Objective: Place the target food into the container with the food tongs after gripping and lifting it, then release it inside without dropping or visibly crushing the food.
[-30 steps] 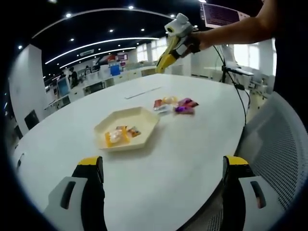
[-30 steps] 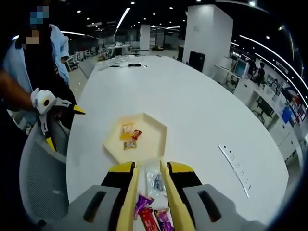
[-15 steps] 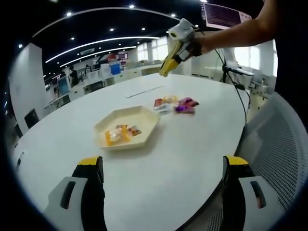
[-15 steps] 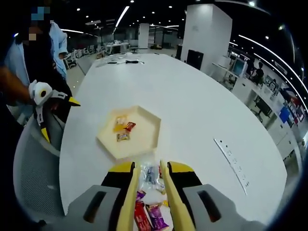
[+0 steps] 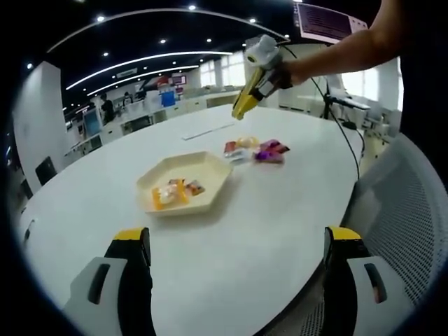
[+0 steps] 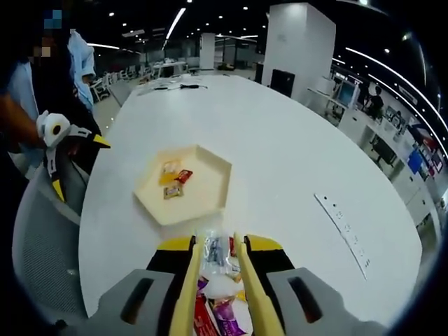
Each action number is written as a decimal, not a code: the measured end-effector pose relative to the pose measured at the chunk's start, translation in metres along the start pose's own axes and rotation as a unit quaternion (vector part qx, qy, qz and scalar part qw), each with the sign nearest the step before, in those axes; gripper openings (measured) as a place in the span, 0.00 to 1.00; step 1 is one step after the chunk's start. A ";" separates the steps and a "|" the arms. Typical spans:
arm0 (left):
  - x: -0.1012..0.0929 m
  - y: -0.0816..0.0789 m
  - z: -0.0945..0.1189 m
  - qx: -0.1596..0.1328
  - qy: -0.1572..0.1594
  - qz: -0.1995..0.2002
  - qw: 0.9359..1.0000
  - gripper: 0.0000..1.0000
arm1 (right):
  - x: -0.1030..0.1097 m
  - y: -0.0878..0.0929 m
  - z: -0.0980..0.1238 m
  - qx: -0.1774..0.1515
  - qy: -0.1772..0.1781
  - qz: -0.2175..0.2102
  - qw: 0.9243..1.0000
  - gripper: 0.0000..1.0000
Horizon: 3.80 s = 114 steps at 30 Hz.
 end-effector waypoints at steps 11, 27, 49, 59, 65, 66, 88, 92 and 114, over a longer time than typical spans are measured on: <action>-0.001 0.000 -0.001 0.004 0.003 0.000 1.000 0.99 | -0.009 0.020 -0.023 0.011 0.004 -0.020 1.000 0.27; -0.001 0.001 -0.002 0.008 0.004 0.005 1.000 0.99 | -0.011 0.035 -0.047 0.028 -0.004 -0.037 0.999 0.28; 0.000 0.001 -0.002 0.012 0.003 0.008 1.000 0.99 | -0.005 0.046 -0.072 0.050 0.003 -0.046 0.998 0.29; 0.000 0.001 -0.002 0.011 0.002 0.008 1.000 0.99 | -0.003 0.047 -0.074 0.065 0.011 -0.058 0.996 0.29; 0.000 0.001 -0.002 0.012 0.002 0.009 1.000 0.99 | 0.001 0.045 -0.078 0.083 0.022 -0.048 0.995 0.28; 0.000 0.001 -0.002 0.011 0.002 0.009 1.000 0.98 | 0.001 0.045 -0.078 0.085 0.022 -0.050 0.995 0.28; 0.000 0.001 -0.002 0.010 0.000 0.009 1.000 0.98 | 0.005 0.047 -0.081 0.095 0.049 -0.080 0.991 0.19; 0.000 0.000 -0.001 0.012 -0.001 0.010 1.000 0.98 | 0.003 0.045 -0.079 0.094 0.051 -0.090 0.990 0.20; 0.002 -0.001 0.000 0.003 -0.007 0.010 1.000 0.99 | -0.008 0.019 -0.055 0.075 0.044 -0.100 0.991 0.21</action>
Point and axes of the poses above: the point that each gripper's makers call its tool centre point, and the gripper's own axes: z roughly backward along the fingers, x roughly to its left, y roughly out of its underside, the point moved 10 cm from there along z, roughly backward along the fingers, and after that the axes turned 8 degrees about -z, right-handed, at the moved point
